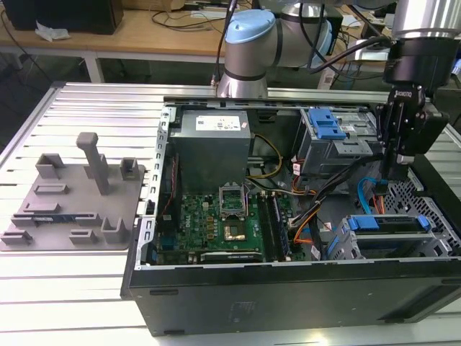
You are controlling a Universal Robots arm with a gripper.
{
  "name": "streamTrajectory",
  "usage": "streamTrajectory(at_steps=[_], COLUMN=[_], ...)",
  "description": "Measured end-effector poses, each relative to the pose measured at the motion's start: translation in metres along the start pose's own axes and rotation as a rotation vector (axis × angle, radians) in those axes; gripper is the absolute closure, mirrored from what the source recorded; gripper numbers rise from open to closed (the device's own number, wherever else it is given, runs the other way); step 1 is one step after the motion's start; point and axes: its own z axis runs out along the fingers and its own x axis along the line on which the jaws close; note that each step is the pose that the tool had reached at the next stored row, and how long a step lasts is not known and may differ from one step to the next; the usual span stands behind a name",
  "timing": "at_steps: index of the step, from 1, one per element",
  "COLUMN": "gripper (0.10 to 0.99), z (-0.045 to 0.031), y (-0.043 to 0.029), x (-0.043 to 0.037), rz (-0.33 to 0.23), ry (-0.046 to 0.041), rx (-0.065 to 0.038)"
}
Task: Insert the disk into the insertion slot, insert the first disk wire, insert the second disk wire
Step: 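Insert the first disk wire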
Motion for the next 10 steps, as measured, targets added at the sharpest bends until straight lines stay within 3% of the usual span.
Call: streamTrajectory(at_steps=[5,7,10], gripper=[0.776,0.906,0.922], z=[0.0009,0.0015,0.0018], y=[0.0002,0.0002,0.0002], x=[-0.0015,-0.0018,-0.0019], rz=[0.000,0.000,0.000], ry=[0.0008,0.0007,0.0008], rx=[0.000,0.000,0.000])
